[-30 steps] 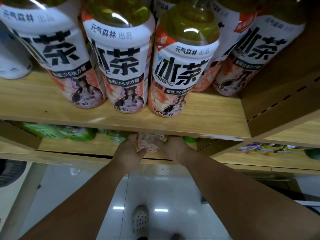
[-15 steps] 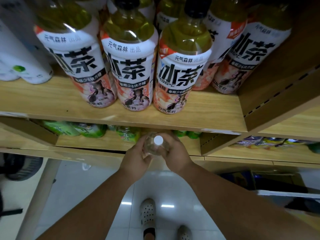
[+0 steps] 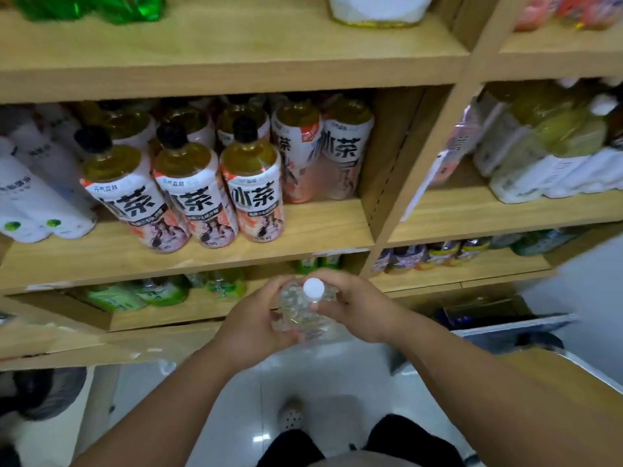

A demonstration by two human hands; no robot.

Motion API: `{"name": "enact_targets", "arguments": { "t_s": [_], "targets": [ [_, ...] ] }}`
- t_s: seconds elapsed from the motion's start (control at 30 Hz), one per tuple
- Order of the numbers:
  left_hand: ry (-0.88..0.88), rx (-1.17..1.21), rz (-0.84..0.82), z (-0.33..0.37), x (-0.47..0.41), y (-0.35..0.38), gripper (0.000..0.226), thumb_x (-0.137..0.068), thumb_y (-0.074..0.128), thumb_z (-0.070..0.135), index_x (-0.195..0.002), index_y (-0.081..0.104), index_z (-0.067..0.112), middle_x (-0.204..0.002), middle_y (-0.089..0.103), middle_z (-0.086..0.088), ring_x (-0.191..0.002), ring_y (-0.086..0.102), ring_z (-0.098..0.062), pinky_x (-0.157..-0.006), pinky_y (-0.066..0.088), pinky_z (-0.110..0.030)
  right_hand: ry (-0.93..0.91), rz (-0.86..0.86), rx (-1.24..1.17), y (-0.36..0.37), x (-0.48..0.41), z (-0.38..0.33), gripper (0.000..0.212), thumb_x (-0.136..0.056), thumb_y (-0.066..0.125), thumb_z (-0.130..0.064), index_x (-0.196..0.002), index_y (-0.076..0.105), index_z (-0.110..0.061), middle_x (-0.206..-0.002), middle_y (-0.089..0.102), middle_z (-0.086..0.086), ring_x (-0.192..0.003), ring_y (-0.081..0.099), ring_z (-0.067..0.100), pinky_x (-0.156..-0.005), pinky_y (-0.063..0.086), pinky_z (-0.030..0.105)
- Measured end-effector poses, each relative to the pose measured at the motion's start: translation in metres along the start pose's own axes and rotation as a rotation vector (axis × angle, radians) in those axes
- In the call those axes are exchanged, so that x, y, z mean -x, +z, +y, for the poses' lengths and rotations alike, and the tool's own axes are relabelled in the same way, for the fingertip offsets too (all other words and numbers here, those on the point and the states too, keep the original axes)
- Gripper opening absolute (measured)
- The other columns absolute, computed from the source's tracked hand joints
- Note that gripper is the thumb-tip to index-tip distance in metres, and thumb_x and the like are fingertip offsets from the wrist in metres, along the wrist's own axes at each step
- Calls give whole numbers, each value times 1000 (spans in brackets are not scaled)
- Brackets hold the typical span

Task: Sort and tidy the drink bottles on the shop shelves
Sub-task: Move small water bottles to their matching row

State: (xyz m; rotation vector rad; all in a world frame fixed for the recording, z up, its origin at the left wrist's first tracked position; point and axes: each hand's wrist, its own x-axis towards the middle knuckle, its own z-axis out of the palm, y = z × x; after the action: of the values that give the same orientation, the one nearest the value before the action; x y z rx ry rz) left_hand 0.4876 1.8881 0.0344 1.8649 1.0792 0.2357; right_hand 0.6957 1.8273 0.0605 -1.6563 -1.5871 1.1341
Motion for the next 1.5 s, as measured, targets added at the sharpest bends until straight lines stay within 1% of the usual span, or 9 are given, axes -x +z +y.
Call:
{"name": "enact_targets", "arguments": {
  "t_s": [0.23, 0.4, 0.57, 0.7, 0.8, 0.9, 1.17, 1.37, 1.5],
  "targets": [
    [85, -137, 18, 105, 0, 22, 84, -55, 91, 50, -126, 47, 53, -105, 69, 26, -82, 67, 6, -65, 52, -14, -97, -7, 72, -89, 50, -16, 29, -94, 73, -20, -121, 66, -28, -107, 65, -27, -103, 59, -11, -90, 46, 16],
    [179, -79, 122, 173, 0, 53, 74, -54, 87, 35, -122, 61, 41, -99, 72, 24, -79, 71, -1, -72, 59, -26, -123, 8, 51, -160, 94, -18, 30, -93, 73, -34, -121, 64, -38, -114, 69, -19, -107, 64, -1, -98, 53, 33],
    [193, 22, 227, 243, -14, 76, 73, -58, 93, 16, -121, 62, 36, -100, 77, 16, -79, 75, -9, -74, 61, -30, -186, 191, -11, -239, 131, -19, 28, -93, 72, -35, -120, 66, -40, -116, 66, -26, -89, 70, 0, -82, 57, 28],
    [229, 139, 355, 290, -24, 94, 74, -60, 94, 1, -118, 64, 34, -108, 75, 16, -77, 75, -11, -68, 57, -27, -280, 224, -84, -276, 153, -6, 44, -91, 75, -35, -129, 58, -51, -127, 59, -35, -118, 59, -6, -96, 54, 28],
    [227, 143, 372, 310, -31, 109, 74, -60, 93, 1, -120, 64, 32, -109, 74, 20, -84, 74, -6, -75, 57, -24, -280, 208, -117, -283, 161, 14, 66, -89, 78, -31, -139, 45, -58, -132, 51, -39, -126, 54, -6, -93, 60, 36],
    [203, 117, 348, 318, -47, 120, 76, -57, 94, 17, -125, 65, 32, -112, 75, 12, -103, 73, -12, -93, 57, -42, -231, 245, -81, -288, 159, 32, 72, -90, 77, -29, -140, 37, -64, -127, 48, -48, -121, 51, -15, -96, 58, 34],
    [130, 82, 349, 331, -110, 146, 70, -58, 91, 7, -115, 65, 38, -104, 73, 20, -95, 67, 5, -84, 54, -26, -168, 325, 25, -300, 121, 67, 82, -94, 73, -25, -148, 24, -62, -143, 55, -15, -127, 54, 4, -105, 48, 31],
    [86, 163, 323, 322, -150, 158, 88, -52, 86, 5, -132, 59, 26, -114, 73, 7, -106, 70, -13, -93, 58, -41, -139, 372, 29, -307, 94, 93, 79, -94, 73, -20, -151, 29, -53, -143, 55, -12, -125, 54, 6, -101, 46, 24],
    [40, 171, 298, 316, -168, 163, 85, -60, 88, -5, -133, 56, 24, -112, 72, 5, -106, 69, -11, -89, 58, -31, -115, 385, 29, -303, 74, 108, 79, -93, 73, -15, -150, 31, -51, -141, 57, -10, -122, 56, 5, -99, 47, 22]
  ]
}}
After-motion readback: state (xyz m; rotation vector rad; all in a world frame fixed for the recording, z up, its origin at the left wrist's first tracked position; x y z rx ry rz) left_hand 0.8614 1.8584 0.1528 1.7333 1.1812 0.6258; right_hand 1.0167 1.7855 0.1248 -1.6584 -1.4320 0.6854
